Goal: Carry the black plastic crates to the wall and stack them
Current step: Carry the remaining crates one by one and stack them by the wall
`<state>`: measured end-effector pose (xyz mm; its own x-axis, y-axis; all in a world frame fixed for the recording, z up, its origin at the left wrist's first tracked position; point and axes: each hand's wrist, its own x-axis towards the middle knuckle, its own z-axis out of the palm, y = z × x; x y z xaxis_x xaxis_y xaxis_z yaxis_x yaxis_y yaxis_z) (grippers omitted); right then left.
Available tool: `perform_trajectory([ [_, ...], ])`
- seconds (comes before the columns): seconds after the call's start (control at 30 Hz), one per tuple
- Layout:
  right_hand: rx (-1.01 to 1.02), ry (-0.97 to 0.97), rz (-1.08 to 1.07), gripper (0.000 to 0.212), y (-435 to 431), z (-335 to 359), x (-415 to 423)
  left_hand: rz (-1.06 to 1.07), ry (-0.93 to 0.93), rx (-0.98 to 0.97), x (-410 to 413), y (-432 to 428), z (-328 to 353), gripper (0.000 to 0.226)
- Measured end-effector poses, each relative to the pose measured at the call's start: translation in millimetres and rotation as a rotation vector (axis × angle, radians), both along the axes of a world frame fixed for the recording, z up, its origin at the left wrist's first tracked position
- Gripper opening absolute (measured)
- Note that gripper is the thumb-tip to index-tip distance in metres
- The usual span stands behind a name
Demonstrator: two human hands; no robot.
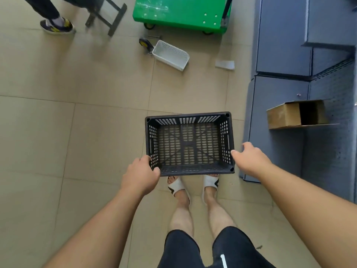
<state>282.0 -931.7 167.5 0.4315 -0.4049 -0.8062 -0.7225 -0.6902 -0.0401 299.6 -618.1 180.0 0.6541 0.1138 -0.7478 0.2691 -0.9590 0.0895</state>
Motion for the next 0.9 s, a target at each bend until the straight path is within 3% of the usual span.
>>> perform_trajectory([
  [0.43,-0.018,-0.021,-0.172,0.052,-11.2,-222.9,-7.6,0.182,0.024,-0.004,30.6,27.4,-234.8,0.049],
  [0.73,-0.120,-0.128,-0.239,0.059,-50.3,-340.5,2.0,0.507,-0.040,0.026,45.0,48.9,-356.0,0.051],
  [0.9,-0.056,-0.197,-0.311,0.039,-55.5,-385.8,9.7,0.684,-0.113,-0.023,51.1,49.3,-401.6,0.043],
])
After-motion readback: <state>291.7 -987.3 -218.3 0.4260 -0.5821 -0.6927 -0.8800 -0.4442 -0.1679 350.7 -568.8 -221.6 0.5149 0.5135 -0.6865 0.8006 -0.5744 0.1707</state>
